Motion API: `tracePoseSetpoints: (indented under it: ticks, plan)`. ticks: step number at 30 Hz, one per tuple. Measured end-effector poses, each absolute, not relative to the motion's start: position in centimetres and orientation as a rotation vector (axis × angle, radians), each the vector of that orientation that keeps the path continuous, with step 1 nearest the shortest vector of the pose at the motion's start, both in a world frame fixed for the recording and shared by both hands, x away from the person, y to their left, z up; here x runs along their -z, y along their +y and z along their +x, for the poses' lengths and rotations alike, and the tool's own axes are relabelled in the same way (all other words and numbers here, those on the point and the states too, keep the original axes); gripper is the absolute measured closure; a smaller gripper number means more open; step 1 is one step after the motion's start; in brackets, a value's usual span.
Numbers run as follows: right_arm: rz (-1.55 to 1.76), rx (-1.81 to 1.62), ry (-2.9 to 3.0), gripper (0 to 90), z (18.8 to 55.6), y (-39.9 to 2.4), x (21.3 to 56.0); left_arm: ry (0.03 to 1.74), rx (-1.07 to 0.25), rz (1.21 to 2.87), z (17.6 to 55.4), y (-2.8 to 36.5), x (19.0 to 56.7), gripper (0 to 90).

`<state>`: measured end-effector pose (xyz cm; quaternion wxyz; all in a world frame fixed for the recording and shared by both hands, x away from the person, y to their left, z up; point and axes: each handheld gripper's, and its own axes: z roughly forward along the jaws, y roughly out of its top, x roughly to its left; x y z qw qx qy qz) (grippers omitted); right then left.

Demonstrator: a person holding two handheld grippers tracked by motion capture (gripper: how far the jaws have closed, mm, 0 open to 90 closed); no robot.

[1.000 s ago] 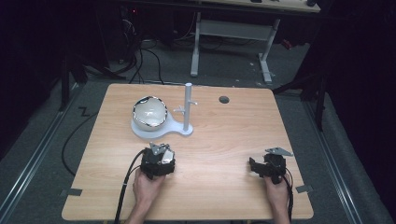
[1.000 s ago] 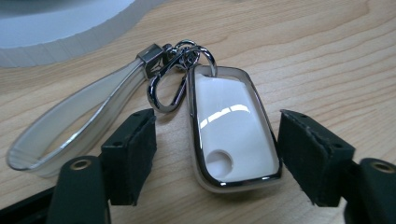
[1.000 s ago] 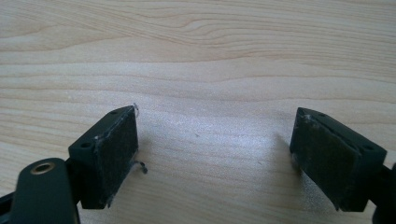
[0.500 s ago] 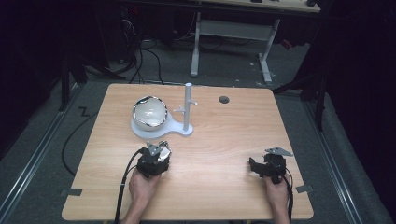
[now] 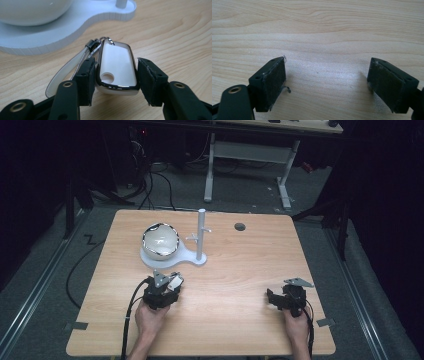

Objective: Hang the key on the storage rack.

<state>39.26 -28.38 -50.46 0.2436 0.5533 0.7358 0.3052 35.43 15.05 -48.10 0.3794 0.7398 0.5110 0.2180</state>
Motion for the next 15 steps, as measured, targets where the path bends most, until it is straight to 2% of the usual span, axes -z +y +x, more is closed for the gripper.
tracePoseSetpoints:
  ticks: [15]
  plan:
    - [1.513,-0.834,2.010,15.4,39.3,-28.4,50.5,1.236,-0.533,1.791,35.0,16.3,44.8,50.7]
